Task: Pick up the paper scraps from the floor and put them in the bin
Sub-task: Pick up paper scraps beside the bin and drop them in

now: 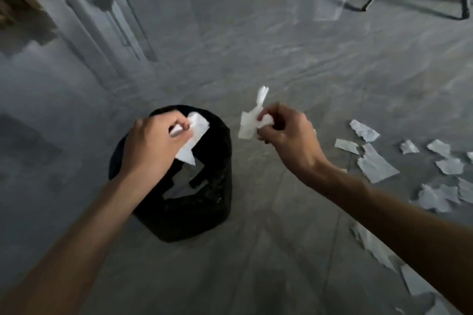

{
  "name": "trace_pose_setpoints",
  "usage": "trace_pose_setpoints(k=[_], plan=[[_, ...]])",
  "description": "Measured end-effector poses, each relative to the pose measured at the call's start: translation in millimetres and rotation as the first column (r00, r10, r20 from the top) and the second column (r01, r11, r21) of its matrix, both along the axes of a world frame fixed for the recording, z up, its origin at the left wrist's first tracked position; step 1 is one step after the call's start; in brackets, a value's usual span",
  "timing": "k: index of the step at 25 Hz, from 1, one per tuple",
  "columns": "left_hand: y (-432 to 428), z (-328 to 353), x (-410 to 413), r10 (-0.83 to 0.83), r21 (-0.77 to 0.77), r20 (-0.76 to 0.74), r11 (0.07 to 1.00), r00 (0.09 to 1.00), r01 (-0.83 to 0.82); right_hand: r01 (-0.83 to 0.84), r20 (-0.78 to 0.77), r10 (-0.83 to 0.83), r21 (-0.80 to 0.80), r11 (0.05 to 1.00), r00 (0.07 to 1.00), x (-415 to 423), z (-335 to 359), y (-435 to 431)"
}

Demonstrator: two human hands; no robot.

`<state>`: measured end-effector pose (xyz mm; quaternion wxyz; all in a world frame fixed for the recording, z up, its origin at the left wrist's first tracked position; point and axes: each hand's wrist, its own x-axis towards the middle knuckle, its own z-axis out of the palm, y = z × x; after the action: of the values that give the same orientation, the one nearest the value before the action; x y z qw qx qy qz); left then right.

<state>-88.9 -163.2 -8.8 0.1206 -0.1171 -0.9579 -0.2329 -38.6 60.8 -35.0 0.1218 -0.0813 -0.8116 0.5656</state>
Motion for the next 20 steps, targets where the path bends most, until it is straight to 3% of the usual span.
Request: trace_pose_setpoints(k=[4, 5, 7, 9, 10, 13, 16, 18, 20], plan=[[-42, -42, -8, 0.173, -0.214, 0.287, 0.97, 0.942, -0.113, -0.082, -0.158, 0.093, 0.071, 0.994, 0.983, -30, 20, -59], [-48, -48, -7, 0.2, -0.265, 0.352, 0.958, 0.914, -0.107, -0.112, -0.113, 0.125, 0.115, 0.987, 0.986, -36, 17, -71], [-58, -57, -4, 0.215, -0.322, 0.425, 0.944, 0.879, -0.074, -0.276, 0.121, 0.253, 0.245, 0.93, 0.96, -46, 10, -87], [-61, -59, -4, 0.196, -0.302, 0.388, 0.95, 0.901, -0.076, -0.465, 0.333, 0.366, 0.299, 0.833, 0.869, -51, 6, -90], [-59, -57, -4, 0.178, -0.267, 0.342, 0.96, 0.923, -0.086, -0.488, 0.345, 0.386, 0.29, 0.823, 0.856, -51, 5, -86], [-35, -43, -4, 0.088, -0.167, 0.187, 0.984, 0.978, -0.056, -0.398, 0.205, 0.355, 0.234, 0.887, 0.912, -47, 8, -57], [15, -26, 0, -0.093, -0.057, 0.083, 0.994, 0.992, 0.098, -0.258, 0.149, 0.236, 0.152, 0.954, 0.96, -32, -9, 6], [50, -22, 4, -0.203, -0.011, 0.028, 0.979, 0.979, 0.203, -0.162, 0.235, 0.114, 0.198, 0.967, 0.965, -13, -36, 58], [83, -27, 7, -0.284, 0.006, 0.025, 0.959, 0.958, 0.284, -0.169, 0.396, 0.013, 0.361, 0.917, 0.918, 10, -71, 113]])
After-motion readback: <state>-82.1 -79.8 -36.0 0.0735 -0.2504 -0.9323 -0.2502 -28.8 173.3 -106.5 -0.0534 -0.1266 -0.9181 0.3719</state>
